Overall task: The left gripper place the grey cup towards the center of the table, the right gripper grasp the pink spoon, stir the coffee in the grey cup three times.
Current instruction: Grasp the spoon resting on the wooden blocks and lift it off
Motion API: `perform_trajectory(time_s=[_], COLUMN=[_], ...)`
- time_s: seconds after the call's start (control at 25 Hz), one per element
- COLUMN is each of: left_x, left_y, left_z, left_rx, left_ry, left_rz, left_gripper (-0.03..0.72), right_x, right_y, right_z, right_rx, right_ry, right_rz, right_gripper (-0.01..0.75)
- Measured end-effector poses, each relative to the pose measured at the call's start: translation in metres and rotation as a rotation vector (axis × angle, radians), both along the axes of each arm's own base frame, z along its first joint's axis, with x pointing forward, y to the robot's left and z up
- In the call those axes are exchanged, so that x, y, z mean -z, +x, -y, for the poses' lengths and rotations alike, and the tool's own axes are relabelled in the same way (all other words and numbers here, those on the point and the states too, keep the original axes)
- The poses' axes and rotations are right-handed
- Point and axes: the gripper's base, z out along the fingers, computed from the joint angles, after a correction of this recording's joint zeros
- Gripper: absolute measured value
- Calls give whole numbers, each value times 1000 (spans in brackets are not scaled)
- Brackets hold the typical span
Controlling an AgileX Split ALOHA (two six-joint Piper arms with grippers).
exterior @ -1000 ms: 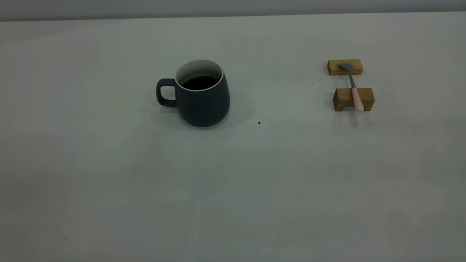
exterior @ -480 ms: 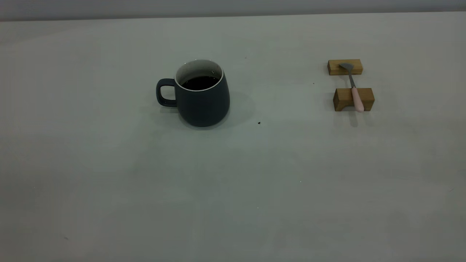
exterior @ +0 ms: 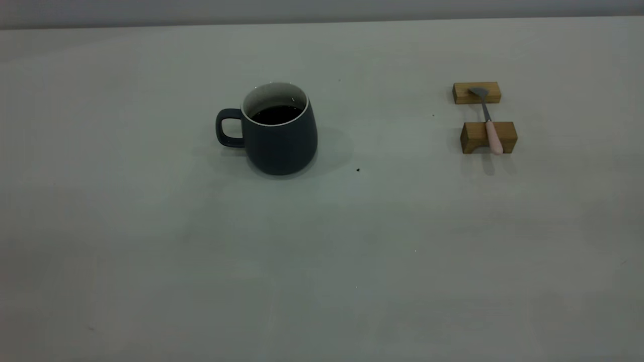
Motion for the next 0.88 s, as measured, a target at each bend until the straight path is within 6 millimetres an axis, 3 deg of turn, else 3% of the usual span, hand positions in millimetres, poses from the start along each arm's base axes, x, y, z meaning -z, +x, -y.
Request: perform_trajectory(time_s=[0.2, 0.4, 0.56, 0.76, 0.88], left_x=[0, 0, 0, 0, 0], left_y=[0, 0, 0, 0, 0], left_z=[0, 0, 0, 0, 0], left_rx=[0, 0, 0, 0, 0], left_ry=[0, 0, 0, 0, 0], left_rz=[1, 1, 1, 1, 1], left_gripper=[388, 388, 388, 388, 388], right_x=[-9, 4, 34, 92, 127], right_y=[69, 148, 210, 274, 301], right_z=[0, -5, -11, -37, -58], right_rx=[28, 20, -20, -108, -161], right_ry=[-15, -3, -2, -34, -56], right_rz=[-174, -311, -444, -579, -643], right_gripper=[377, 595, 705, 715, 710])
